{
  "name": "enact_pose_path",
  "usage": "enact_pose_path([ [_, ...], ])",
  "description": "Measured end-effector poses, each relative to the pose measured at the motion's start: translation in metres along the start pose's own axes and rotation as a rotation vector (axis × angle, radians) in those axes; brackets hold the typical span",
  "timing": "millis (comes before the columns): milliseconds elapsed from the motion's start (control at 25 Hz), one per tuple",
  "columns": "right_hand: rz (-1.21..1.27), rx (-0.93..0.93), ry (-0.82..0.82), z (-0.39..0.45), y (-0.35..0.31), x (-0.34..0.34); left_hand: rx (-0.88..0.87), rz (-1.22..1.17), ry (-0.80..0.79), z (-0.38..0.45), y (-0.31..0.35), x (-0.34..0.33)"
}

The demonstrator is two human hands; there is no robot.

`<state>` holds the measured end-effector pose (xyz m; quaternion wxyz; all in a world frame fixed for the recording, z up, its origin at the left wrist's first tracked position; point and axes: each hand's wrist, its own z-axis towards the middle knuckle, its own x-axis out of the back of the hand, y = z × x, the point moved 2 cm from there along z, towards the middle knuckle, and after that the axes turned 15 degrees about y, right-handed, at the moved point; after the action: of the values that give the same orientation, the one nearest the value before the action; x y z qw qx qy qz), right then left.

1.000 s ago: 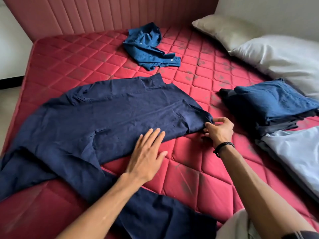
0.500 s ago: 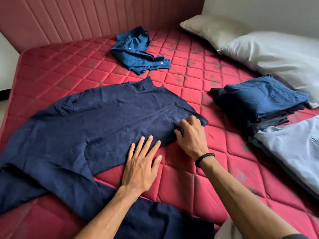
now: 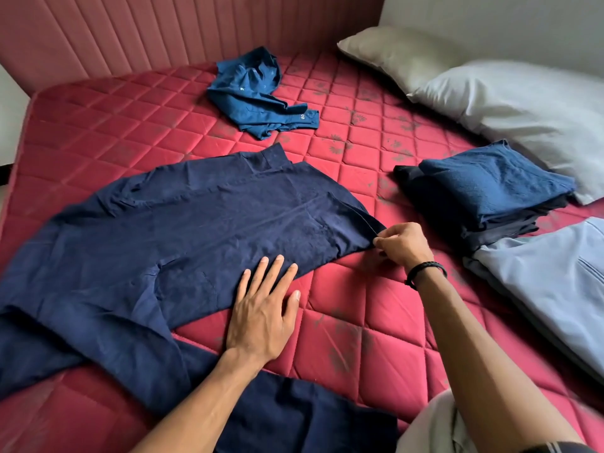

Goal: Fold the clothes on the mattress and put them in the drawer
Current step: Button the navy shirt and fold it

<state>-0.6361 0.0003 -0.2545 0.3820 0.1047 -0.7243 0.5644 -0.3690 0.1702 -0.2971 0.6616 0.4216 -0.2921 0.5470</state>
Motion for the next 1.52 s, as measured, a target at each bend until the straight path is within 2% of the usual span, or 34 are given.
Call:
enact_pose_path([
  [120,0.027,-0.021,0.089,0.01,0.007,0.002,-0.006,0.006,-0.001,-0.001,-0.002,0.0],
  [200,-0.05,0.019,0.229,0.011,0.01,0.004,-0.007,0.004,0.01,-0.001,-0.001,-0.001],
  [280,-0.155,0.194,0.353,-0.003,-0.004,0.002,-0.014,0.005,0.027,-0.001,-0.001,0.0],
  [320,-0.159,0.4,0.377,-0.018,-0.018,-0.005,-0.02,0.005,0.034,-0.001,-0.002,0.0],
  [360,-0.12,0.654,0.34,-0.039,-0.032,-0.018,-0.024,0.002,0.04,-0.001,-0.002,-0.001],
  [400,-0.067,0.901,0.227,-0.065,-0.046,-0.035,-0.025,-0.004,0.051,-0.002,-0.003,-0.003],
  [440,-0.066,1.099,0.046,-0.091,-0.054,-0.056,-0.03,-0.009,0.069,-0.001,-0.003,-0.004],
  [520,-0.246,1.295,-0.273,-0.126,-0.051,-0.091,-0.065,0.003,0.107,-0.003,-0.001,-0.007],
  [560,-0.339,1.321,-0.332,-0.128,-0.045,-0.1,-0.085,0.025,0.116,-0.004,0.0,-0.007],
  [760,-0.583,1.173,-0.2,-0.037,-0.016,-0.078,-0.037,0.083,0.02,-0.001,0.003,-0.007],
  [880,-0.709,1.072,-0.175,0.003,-0.014,-0.068,-0.043,0.057,-0.017,0.0,0.005,-0.007],
  [1000,-0.768,0.818,-0.129,0.001,-0.027,-0.069,-0.054,0.039,-0.167,0.01,-0.001,-0.002],
  [1080,-0.742,0.698,-0.06,-0.037,-0.038,-0.064,-0.006,-0.081,-0.317,0.02,-0.003,0.015],
  [1120,-0.667,0.737,-0.049,-0.066,-0.043,-0.057,0.04,-0.215,-0.305,0.023,-0.004,0.033],
  [1160,-0.528,0.826,-0.106,-0.104,-0.045,-0.046,0.101,-0.345,-0.193,0.018,-0.011,0.058],
  [1200,-0.347,0.933,-0.21,-0.146,-0.044,-0.031,0.124,-0.423,-0.013,0.007,-0.025,0.081],
  [1280,-0.109,1.043,-0.466,-0.232,-0.031,0.005,0.153,-0.332,0.306,-0.037,-0.073,0.129],
  [1320,-0.138,1.062,-0.589,-0.267,-0.025,0.02,0.191,-0.23,0.371,-0.06,-0.103,0.148],
  [1360,-0.232,1.081,-0.665,-0.296,-0.016,0.029,0.257,-0.129,0.374,-0.086,-0.133,0.164],
  [1400,-0.325,1.089,-0.649,-0.311,-0.007,0.031,0.338,-0.07,0.351,-0.105,-0.16,0.169],
  [1520,-0.574,0.964,-0.423,-0.31,0.01,0.028,0.643,-0.172,0.249,-0.131,-0.195,0.165],
])
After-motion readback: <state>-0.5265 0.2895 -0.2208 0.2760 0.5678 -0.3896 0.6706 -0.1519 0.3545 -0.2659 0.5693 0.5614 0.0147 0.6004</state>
